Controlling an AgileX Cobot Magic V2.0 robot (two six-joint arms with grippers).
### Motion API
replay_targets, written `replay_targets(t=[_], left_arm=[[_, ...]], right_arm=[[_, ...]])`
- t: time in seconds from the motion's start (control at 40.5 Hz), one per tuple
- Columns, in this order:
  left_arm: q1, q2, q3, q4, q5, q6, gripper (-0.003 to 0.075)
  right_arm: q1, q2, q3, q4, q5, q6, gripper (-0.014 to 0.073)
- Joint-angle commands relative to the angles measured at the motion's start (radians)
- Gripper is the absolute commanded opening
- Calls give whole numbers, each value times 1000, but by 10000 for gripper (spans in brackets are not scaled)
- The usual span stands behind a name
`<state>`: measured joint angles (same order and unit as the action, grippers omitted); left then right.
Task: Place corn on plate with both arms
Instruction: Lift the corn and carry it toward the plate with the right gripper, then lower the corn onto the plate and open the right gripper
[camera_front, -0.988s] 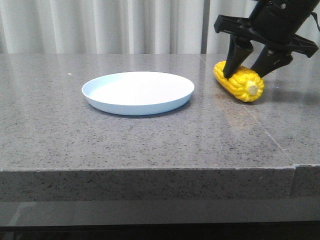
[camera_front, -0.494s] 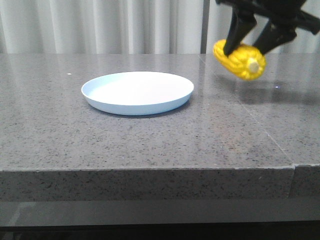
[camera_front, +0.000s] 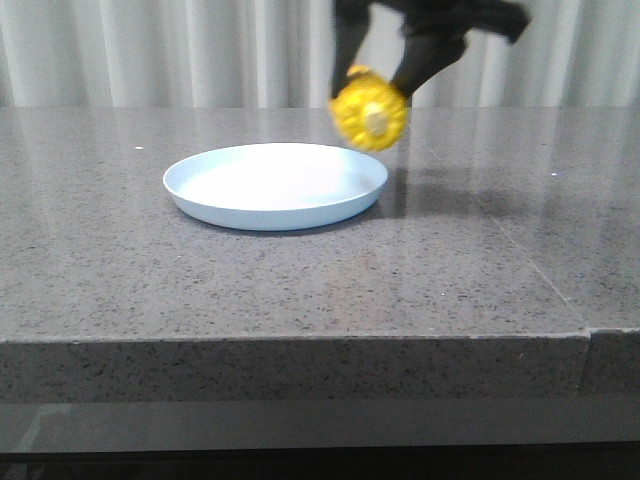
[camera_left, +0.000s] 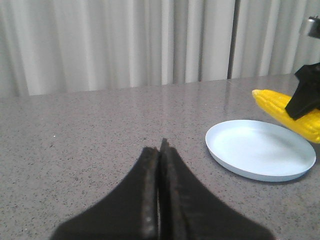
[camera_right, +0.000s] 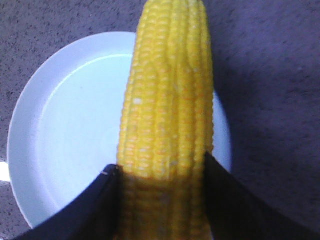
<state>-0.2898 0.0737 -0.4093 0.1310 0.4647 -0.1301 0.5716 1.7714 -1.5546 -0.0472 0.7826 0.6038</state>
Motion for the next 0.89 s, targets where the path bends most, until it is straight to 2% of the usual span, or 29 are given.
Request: replay_targets(t=[0.0, 0.173, 0.272, 0.346, 0.469, 0.544, 0.593, 0.791, 0.865], left_arm=[[-7, 10, -23, 3, -78, -9, -20], [-7, 10, -23, 3, -78, -9, -20], [-7, 10, -23, 3, -78, -9, -20], [-7, 10, -23, 3, -78, -9, -20], [-7, 10, -23, 3, -78, -9, -20], [-7, 10, -23, 3, -78, -9, -20], [-7, 10, -23, 3, -78, -9, -20], [-7, 10, -23, 3, -78, -9, -20], [-7, 10, -23, 3, -78, -9, -20]], right_arm=[[32, 1, -57, -32, -77, 53, 71], [50, 55, -69, -25, -90, 74, 78], [50, 68, -69, -21, -84, 75, 133], [50, 68, -69, -16, -85, 75, 223], [50, 56, -69, -13, -105, 75, 461], [50, 38, -69, -13, -106, 75, 552], [50, 19, -69, -19, -106, 74, 582], [36, -76, -69, -43, -92, 51, 573], [21, -102, -69, -43, -67, 47, 492]])
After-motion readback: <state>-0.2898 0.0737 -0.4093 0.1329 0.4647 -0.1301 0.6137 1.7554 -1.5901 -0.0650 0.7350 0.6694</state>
